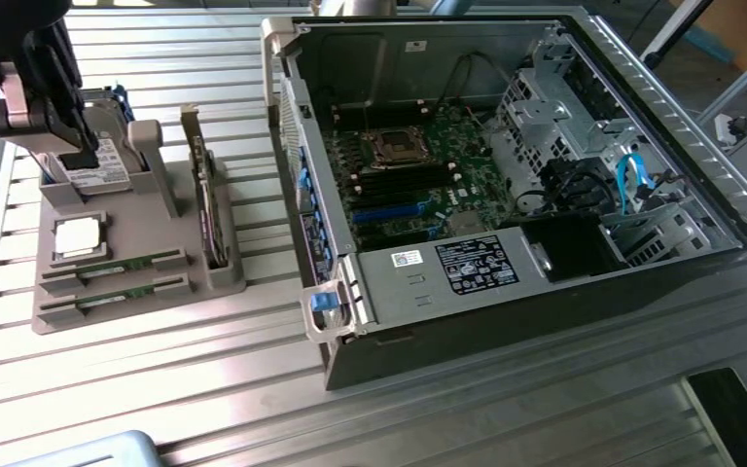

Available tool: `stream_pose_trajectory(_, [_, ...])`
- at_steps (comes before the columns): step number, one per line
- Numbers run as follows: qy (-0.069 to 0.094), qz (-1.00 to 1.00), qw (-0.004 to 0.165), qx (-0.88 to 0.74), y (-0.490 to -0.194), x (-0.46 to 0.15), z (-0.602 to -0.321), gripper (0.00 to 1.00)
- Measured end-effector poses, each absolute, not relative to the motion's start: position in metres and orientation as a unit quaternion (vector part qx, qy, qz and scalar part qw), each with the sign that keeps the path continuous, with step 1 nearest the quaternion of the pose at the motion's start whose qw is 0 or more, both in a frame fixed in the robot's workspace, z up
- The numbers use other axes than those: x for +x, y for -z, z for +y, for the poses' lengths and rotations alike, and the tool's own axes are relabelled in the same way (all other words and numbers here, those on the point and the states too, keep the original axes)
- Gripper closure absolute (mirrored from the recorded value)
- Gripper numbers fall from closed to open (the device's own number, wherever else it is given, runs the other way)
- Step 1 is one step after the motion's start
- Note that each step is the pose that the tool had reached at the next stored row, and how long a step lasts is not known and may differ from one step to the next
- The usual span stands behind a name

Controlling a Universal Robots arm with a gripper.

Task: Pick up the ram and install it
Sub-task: 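Pick up the ram and move it above insertion slot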

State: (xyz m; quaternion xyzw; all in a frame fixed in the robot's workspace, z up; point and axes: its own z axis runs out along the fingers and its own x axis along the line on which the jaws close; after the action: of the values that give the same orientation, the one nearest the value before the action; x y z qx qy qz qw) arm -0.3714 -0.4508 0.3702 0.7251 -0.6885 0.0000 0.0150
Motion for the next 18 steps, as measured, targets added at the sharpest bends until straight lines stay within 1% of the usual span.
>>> stream_pose_trajectory(11, [0.0, -0.694, 0.015, 0.719, -0.3677, -0.3714, -0.4515, 0.75])
stream_pose_trajectory(18, [0.0, -0.694, 0.015, 0.719, -0.3611, -0.3714, -0.4583, 0.75])
